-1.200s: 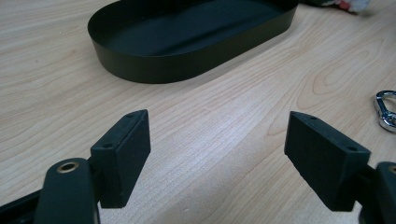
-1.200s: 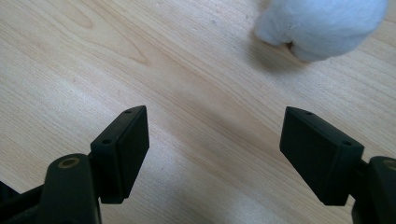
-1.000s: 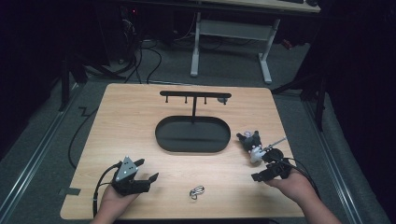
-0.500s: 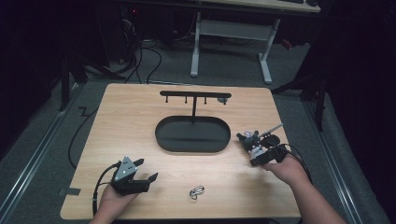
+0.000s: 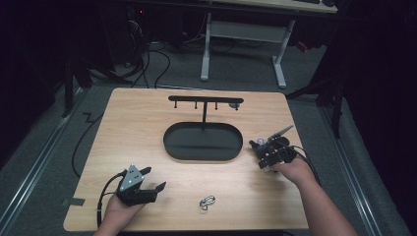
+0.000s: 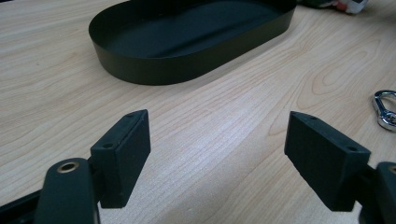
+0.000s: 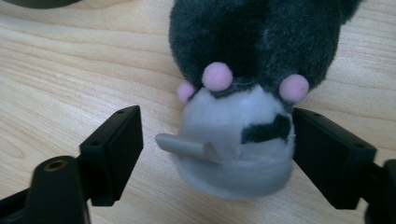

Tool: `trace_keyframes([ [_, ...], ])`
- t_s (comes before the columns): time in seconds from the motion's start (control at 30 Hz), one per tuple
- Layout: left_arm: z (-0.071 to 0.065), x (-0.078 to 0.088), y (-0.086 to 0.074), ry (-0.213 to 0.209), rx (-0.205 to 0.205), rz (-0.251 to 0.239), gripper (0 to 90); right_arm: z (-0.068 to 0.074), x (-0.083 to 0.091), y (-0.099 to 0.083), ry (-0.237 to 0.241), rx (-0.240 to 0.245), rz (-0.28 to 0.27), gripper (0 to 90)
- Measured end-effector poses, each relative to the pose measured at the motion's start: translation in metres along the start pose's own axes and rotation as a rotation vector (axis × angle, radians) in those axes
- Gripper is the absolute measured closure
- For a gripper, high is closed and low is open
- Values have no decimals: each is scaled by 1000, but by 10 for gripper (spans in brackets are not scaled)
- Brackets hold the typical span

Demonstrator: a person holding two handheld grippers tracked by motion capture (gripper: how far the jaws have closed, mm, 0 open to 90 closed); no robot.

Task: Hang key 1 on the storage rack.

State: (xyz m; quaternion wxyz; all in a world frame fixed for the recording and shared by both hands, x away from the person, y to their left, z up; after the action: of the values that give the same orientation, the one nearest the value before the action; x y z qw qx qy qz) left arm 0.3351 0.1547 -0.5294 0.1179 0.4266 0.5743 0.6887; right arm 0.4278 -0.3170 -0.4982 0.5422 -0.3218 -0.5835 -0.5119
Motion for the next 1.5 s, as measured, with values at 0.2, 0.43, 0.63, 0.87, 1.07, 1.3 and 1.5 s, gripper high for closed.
trace_keyframes([
  [0.2,-1,-1,0,-11,-5,8,233,-3,-5,2,0,-5,20,218],
  [0.43,-1,0,0,-11,-6,8,239,-4,-11,2,-43,-16,40,378],
  [0.63,-1,0,0,-13,-3,6,242,-3,-9,2,-56,17,33,448],
  [0.87,-1,-1,0,-17,-2,6,245,2,4,-4,-45,22,10,463],
  [1.07,-2,-2,0,-18,-3,5,247,12,22,-15,-17,55,-15,465],
  [1.3,-4,-1,1,-23,-9,4,248,21,44,-25,28,65,-59,467],
  [1.5,-4,-1,1,-24,-11,3,248,28,55,-27,50,75,-82,467],
])
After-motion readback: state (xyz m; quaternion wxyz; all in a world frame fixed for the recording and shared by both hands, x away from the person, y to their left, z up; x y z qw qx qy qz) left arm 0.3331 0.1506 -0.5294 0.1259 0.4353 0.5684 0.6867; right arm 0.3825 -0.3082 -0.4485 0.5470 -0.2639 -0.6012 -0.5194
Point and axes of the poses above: each handheld gripper's, and its own axes: x roughly backward along the jaws, y roughly out of its top, z roughly to its left, the point moved 2 cm from there along -x, roughly forward along the jaws, and after that the axes turned 2 degrees about -z, right-handed, at the moved point
